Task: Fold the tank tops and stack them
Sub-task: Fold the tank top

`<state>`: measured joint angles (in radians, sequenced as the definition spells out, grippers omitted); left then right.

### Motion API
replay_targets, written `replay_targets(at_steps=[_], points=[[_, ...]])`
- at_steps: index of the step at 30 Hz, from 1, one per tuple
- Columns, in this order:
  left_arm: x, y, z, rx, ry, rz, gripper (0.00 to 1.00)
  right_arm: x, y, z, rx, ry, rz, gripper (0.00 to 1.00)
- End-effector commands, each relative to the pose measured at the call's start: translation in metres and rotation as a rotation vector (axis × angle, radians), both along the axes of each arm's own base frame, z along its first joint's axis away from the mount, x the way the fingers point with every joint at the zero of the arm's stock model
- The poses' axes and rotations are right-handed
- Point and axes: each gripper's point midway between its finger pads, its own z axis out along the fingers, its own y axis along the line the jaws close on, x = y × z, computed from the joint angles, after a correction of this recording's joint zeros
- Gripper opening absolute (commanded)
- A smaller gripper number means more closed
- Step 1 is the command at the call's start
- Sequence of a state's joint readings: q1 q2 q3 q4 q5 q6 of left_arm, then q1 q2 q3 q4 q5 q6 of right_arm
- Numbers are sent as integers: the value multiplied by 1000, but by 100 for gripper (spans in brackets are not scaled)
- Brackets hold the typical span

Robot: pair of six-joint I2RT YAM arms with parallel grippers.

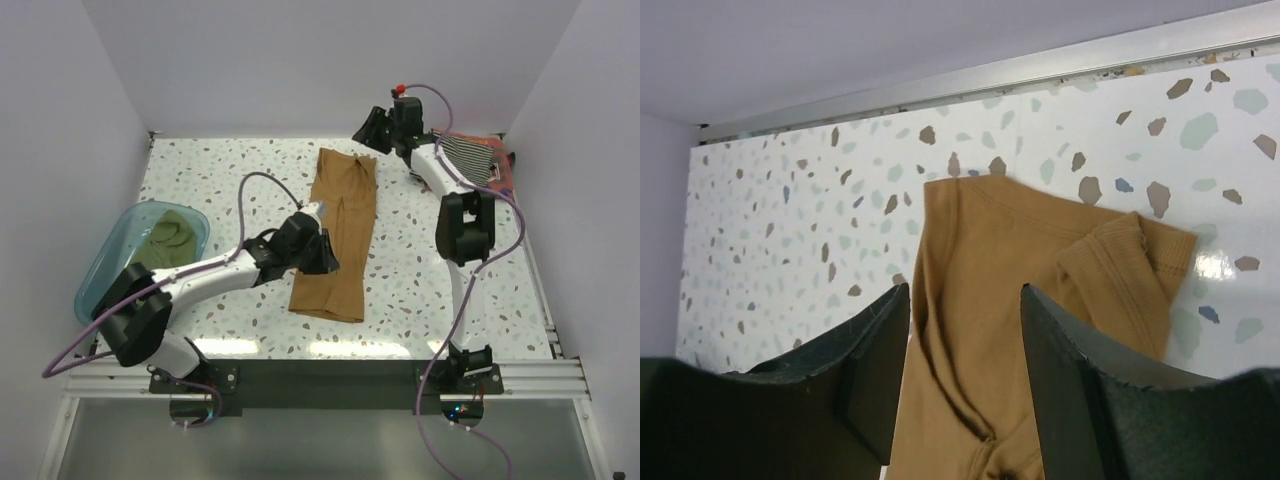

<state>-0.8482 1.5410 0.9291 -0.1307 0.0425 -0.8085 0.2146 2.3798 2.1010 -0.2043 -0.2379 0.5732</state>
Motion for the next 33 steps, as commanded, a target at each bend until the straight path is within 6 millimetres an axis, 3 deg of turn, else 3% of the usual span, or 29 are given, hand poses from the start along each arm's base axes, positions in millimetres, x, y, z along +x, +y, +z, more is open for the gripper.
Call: replay_targets(at_steps=[1,2,3,4,5,6,7,8,9,11,12,14,15,16,17,18,19,21,24,29,33], points=[[12,42,17,49,-29,135,31,-31,-2,38,23,22,33,52],[15,54,23,49,-37,167,32,-41,-4,49,24,25,28,52],[14,62,22,65,-35,185,34,-51,-6,47,23,51,19,52],[7,75,12,107,-18,200,39,-70,-10,20,11,127,15,51],[5,81,15,104,-24,210,41,-84,-11,16,4,149,11,51],[1,85,13,107,-17,208,42,-99,-10,37,18,116,11,51],[-7,93,3,130,6,208,45,-129,-14,6,-3,193,14,50],[-12,96,4,126,5,207,46,-147,-12,0,-23,214,18,50],[-20,103,-6,141,27,201,47,-181,-20,-9,-53,244,3,50],[-29,108,-8,133,32,192,50,-219,-12,-19,-86,267,32,50],[-39,111,-17,134,58,166,50,-247,-20,-26,-123,282,11,50],[-44,110,-19,119,65,142,51,-286,-15,-35,-170,312,35,50],[-48,112,-24,130,80,134,51,-315,-22,-60,-184,377,17,51],[-49,114,-26,138,78,129,51,-329,-20,-47,-140,343,25,51],[-53,111,-26,126,85,108,51,-344,-16,-51,-109,360,23,51],[-56,112,-29,124,93,95,51,-368,-21,-70,-120,407,23,52],[-57,110,-29,116,86,80,52,-380,-17,-61,-109,376,40,52],[-60,108,-34,115,98,56,53,-406,-23,-74,-117,427,28,52],[-64,107,-44,127,118,34,54,-429,-23,-77,-110,442,37,55],[-63,115,-62,180,137,58,56,-447,-7,-82,-103,456,76,58],[-65,118,-72,196,149,62,56,-458,1,-98,-128,492,83,59]])
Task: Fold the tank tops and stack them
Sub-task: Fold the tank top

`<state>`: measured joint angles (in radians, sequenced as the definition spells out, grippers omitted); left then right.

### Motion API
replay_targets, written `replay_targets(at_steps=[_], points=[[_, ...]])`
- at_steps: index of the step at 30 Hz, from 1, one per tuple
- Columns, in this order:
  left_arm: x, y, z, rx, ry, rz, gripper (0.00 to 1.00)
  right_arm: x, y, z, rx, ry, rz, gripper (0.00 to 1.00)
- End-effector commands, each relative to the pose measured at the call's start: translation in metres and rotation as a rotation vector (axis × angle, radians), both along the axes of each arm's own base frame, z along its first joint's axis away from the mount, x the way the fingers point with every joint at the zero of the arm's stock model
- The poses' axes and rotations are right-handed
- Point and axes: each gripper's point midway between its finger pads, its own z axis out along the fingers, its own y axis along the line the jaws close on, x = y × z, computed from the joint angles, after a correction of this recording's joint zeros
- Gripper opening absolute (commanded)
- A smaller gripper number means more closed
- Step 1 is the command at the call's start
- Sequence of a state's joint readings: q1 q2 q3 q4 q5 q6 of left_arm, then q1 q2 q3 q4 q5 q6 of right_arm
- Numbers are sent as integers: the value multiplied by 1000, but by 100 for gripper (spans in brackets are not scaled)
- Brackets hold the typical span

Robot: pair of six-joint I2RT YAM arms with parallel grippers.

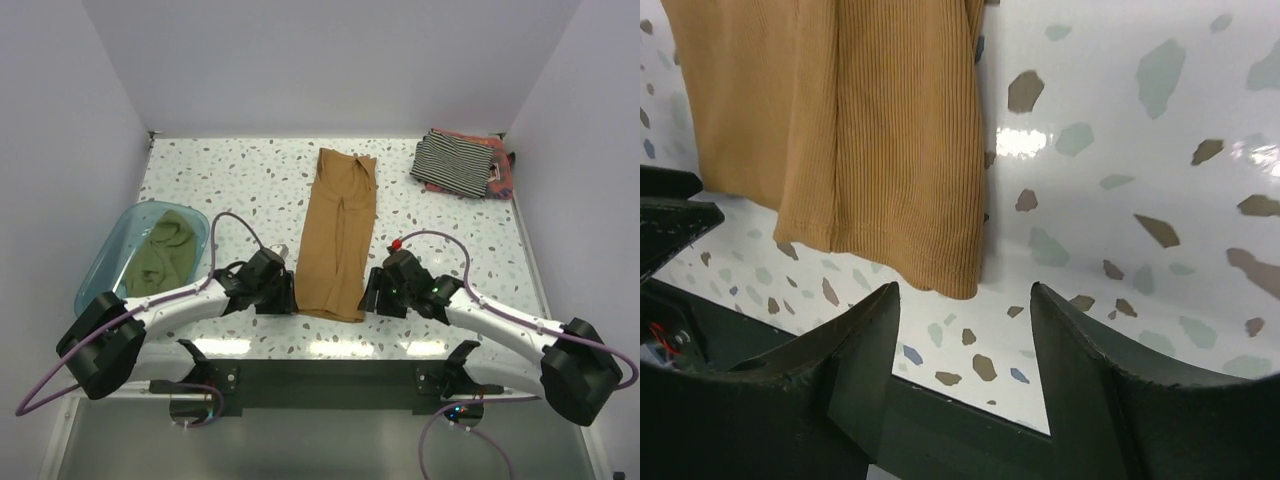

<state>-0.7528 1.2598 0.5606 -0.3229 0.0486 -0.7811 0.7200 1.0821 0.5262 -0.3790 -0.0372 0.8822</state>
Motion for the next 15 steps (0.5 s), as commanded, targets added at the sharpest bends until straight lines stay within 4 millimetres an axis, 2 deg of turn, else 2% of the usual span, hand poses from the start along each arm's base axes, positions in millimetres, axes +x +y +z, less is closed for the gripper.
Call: replay_targets(at_steps=[1,15], points=[[7,-3,-4,-8,-29,-11,56,-4,7,-11,-13,15,-41,59],[1,11,-29,66,4,11,53,-10,18,-24,-65,25,-35,60]])
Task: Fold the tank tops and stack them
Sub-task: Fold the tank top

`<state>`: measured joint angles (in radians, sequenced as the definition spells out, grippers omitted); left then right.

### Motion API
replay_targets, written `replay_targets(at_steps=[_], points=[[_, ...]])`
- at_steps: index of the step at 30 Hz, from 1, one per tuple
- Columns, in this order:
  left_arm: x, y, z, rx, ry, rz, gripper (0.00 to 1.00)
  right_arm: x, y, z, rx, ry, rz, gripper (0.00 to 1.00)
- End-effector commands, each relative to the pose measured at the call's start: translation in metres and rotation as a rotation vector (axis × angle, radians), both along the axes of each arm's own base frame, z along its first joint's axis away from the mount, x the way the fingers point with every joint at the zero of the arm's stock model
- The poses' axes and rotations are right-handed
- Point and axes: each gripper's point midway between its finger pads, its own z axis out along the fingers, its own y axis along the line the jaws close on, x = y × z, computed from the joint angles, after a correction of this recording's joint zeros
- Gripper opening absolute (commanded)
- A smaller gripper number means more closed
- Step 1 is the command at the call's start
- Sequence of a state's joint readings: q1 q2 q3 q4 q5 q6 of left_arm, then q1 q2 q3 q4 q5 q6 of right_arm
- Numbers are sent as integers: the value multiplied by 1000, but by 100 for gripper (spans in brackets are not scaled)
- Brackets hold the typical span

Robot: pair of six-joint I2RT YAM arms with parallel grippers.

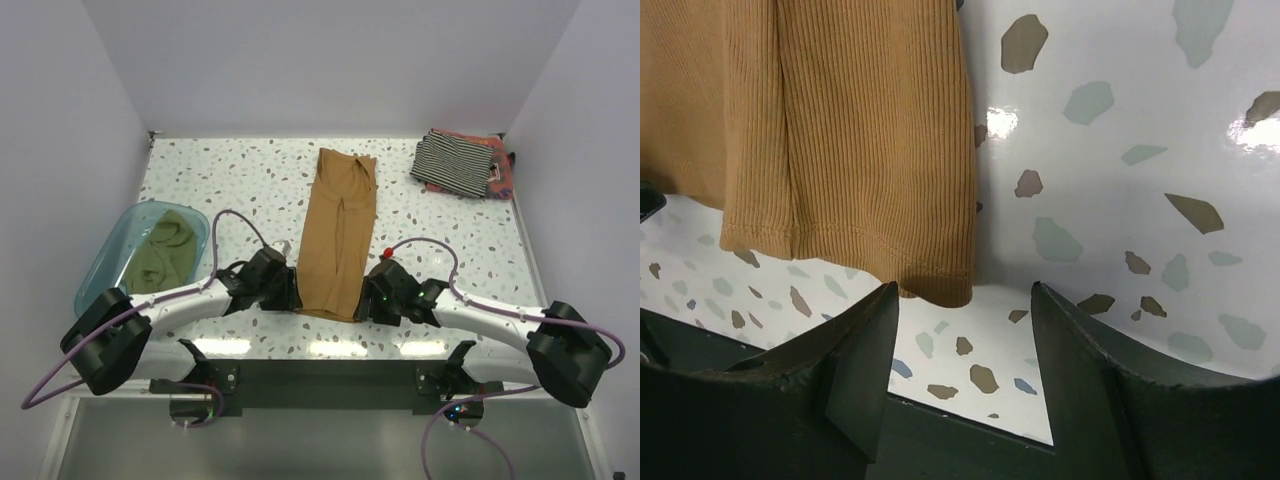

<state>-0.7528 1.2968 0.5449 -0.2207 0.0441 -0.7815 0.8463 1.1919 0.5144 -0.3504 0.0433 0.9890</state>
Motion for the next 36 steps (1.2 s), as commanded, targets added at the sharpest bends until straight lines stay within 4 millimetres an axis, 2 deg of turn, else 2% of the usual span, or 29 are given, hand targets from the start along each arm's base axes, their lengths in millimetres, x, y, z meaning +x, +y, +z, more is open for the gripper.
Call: replay_targets(at_steps=[1,8,13,17,19,22,23,26,31,36], points=[[-10,22,-27,104,48,13,52,10,7,1,0,-34,-31,60],[-11,30,-32,139,49,33,47,5,18,2,-24,-41,6,59],[-13,33,-35,150,50,35,37,-1,19,-6,-76,-30,32,56],[-15,32,-36,148,54,23,20,-3,15,-11,-108,-21,39,44],[-17,33,-38,153,58,18,15,-3,11,-14,-135,-19,43,37],[-19,32,-38,148,62,8,5,-3,6,-16,-164,-15,48,23],[-21,32,-38,147,67,7,1,-3,6,-16,-172,-17,52,13],[-27,31,-37,139,75,5,0,-5,-2,-15,-197,-21,64,0],[-41,25,-30,104,77,-4,0,-14,-15,-7,-215,-22,89,0],[-65,17,-21,63,88,-9,0,-34,-13,1,-189,-28,129,0]])
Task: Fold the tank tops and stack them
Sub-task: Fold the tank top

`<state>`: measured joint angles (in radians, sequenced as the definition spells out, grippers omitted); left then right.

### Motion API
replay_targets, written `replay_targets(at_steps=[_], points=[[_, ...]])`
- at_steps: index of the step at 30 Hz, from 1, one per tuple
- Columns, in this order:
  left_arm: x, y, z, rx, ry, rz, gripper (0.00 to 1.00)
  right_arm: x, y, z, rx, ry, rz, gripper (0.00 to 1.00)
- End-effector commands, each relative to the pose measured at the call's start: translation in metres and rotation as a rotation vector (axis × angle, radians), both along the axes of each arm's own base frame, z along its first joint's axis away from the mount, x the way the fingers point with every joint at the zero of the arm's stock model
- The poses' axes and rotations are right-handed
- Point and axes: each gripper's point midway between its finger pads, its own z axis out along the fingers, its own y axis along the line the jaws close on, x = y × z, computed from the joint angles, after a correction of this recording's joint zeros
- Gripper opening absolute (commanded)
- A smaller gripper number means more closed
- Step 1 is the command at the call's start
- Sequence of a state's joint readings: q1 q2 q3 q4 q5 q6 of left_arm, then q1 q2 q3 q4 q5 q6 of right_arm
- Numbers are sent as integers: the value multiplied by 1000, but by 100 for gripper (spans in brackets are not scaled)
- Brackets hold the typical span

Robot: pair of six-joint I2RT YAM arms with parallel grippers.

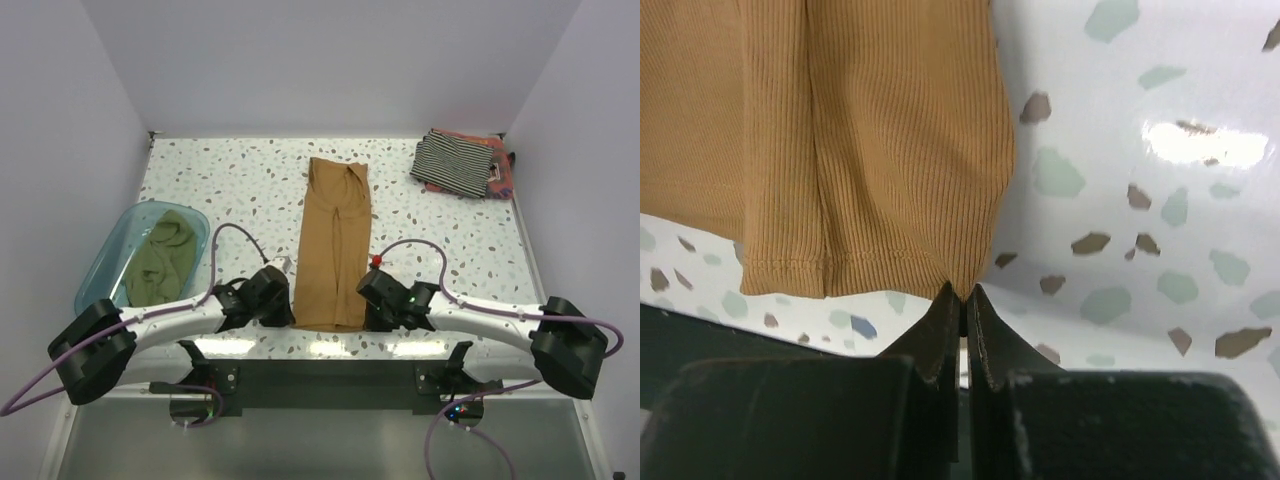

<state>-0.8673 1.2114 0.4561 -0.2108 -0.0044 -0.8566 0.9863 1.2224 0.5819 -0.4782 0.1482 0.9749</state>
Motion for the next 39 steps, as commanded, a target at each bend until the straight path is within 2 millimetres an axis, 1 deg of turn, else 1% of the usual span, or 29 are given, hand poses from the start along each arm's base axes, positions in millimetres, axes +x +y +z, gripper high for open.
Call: replay_targets(at_steps=[1,3,5,6,9,10,12,13,15,16,17,18,21,22,23,25,26,27,28,29,30,31,32,33,34,35,36,38,39], points=[[-38,20,-16,68,100,19,0,-19,-14,0,-59,1,19,0],[-52,15,-13,39,119,23,0,-30,-10,4,-56,-16,50,0],[-61,19,-14,39,136,36,0,-39,-10,10,-55,-13,41,0],[-64,16,-8,12,131,44,0,-43,-9,14,-52,-24,53,0],[-57,16,8,-14,93,79,0,-34,-9,34,-40,-75,21,0],[-51,9,21,-37,67,83,0,-29,-12,38,-58,-100,16,0],[-38,9,32,-21,19,105,0,-18,-6,52,-59,-147,14,0],[-27,3,48,-31,-22,118,0,-12,-1,58,-71,-163,17,0],[-12,1,53,-6,-46,126,0,1,1,63,-84,-172,4,0],[-3,-5,64,-29,-65,131,0,8,7,66,-85,-185,18,0],[10,-2,65,-18,-75,148,0,17,7,68,-79,-185,-1,0],[20,-9,74,-54,-94,152,0,27,13,73,-64,-202,7,0],[47,-6,78,-57,-130,186,0,50,12,74,-76,-220,-7,0],[59,-10,88,-77,-158,195,0,59,16,81,-64,-238,-14,0],[68,-7,83,-52,-160,203,0,69,13,77,-90,-235,-29,0],[87,-14,95,-67,-192,216,0,85,19,83,-88,-260,-21,0],[96,-13,93,-51,-197,222,0,95,16,79,-106,-254,-37,0],[106,-17,100,-64,-215,225,0,104,18,80,-107,-267,-28,0],[114,-19,103,-66,-229,230,0,114,21,87,-97,-280,-34,0],[124,-15,99,-42,-232,248,0,126,18,89,-97,-287,-55,0],[134,-16,107,-53,-251,257,0,134,18,86,-108,-287,-44,0],[142,-17,109,-60,-261,258,0,145,22,93,-90,-300,-47,0],[153,-13,104,-46,-259,277,0,158,17,94,-90,-302,-69,0],[162,-14,110,-54,-276,285,0,167,18,91,-100,-304,-56,0],[170,-17,113,-71,-280,280,0,178,23,98,-84,-315,-53,0],[179,-13,105,-51,-266,284,0,188,21,101,-83,-317,-63,0],[191,-17,116,-67,-289,288,0,201,25,104,-86,-328,-55,0],[207,-16,112,-58,-292,293,0,216,25,107,-74,-332,-65,0],[217,-19,122,-76,-310,294,0,223,26,108,-69,-337,-63,0]])
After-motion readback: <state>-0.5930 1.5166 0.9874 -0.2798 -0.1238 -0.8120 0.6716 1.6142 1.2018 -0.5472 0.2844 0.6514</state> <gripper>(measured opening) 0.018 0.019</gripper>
